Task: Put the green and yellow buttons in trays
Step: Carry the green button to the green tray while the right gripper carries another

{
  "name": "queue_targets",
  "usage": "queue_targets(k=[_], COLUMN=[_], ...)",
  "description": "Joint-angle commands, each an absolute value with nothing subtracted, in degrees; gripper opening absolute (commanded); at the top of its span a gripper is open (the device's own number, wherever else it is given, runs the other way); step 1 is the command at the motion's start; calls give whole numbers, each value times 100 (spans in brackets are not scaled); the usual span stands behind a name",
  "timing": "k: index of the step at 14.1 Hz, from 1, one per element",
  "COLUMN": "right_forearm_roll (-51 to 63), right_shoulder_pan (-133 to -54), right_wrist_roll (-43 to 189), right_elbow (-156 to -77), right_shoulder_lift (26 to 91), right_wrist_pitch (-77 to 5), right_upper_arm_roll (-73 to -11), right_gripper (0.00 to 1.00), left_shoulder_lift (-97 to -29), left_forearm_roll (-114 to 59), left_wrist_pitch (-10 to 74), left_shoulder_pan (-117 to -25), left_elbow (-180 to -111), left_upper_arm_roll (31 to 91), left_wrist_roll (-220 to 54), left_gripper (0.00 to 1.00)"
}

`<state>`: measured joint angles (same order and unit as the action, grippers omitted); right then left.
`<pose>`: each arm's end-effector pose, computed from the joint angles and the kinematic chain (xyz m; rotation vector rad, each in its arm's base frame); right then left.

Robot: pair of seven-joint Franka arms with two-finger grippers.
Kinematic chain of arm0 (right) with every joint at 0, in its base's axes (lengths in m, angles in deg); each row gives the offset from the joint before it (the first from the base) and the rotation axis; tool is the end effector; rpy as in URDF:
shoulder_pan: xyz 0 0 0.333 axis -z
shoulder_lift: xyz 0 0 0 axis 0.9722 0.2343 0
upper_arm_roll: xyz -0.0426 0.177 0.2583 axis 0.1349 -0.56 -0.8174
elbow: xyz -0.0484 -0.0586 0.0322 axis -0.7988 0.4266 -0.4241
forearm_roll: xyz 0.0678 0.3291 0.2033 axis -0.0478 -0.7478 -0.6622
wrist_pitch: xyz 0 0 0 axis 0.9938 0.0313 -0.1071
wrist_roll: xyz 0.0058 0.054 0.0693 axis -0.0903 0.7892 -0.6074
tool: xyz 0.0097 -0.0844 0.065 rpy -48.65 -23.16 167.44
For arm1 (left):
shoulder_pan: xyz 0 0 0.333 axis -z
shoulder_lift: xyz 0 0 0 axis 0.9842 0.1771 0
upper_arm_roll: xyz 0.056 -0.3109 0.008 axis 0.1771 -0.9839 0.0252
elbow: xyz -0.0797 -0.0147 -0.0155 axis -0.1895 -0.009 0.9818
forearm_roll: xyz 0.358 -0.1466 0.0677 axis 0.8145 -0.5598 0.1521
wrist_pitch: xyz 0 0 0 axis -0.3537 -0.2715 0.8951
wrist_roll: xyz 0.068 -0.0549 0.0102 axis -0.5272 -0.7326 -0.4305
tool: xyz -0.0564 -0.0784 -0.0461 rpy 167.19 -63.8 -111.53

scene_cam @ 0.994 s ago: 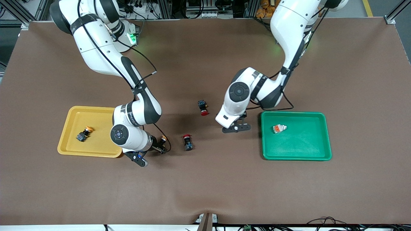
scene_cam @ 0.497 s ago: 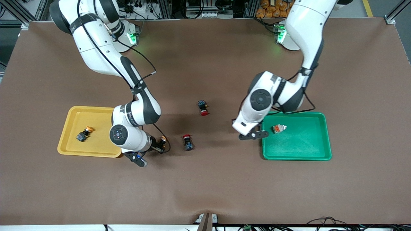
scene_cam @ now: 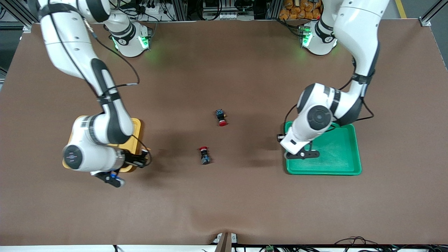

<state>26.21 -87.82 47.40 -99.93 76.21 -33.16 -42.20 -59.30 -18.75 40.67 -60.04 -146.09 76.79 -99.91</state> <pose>0.6958 0.1048 0.2554 -2.9269 0.5512 0.3353 0.6077 -0.2447 0.2742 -3.1353 -0.0494 0.1118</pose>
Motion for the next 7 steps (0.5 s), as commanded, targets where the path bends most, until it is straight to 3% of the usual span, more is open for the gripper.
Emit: queue_targets(k=[1,2,3,5,7], right_forearm_roll=[2669,2678,2669,2669,2669], right_shoulder_pan=[-8332,-8131,-7920,-7681,-7584], right_wrist_roll=[5582,5934,6285,6753,6886], right_elbow=[-10075,-10101,-10119,-10119,-10136], right_shoulder_lift=[7525,7525,7525,7525,7525], right_wrist_pitch=[-2897,-2686,-2510,-2272,-2245], right_upper_arm_roll=[-4320,-4320,-4320,-4320,-4320], right_gripper=[0,1,8,29,85], left_shoulder_lift=[-6096,-6061,-6017,-5991,-5851], left_forearm_roll=[-1868,-1859,-1859,-1851,-1798], left_wrist_pitch=[4037,4063,4072,4090,4247], left_shoulder_pan=[-6308,-6466,-6703,-6994,-7397], left_elbow=[-14806,-14806,-14806,-14806,-14806], left_upper_arm_roll=[7635,7643,7635,7643,7644], left_wrist_roll=[-9636,-9382,-9084,-8652,-8152], left_gripper=[0,0,0,0,0])
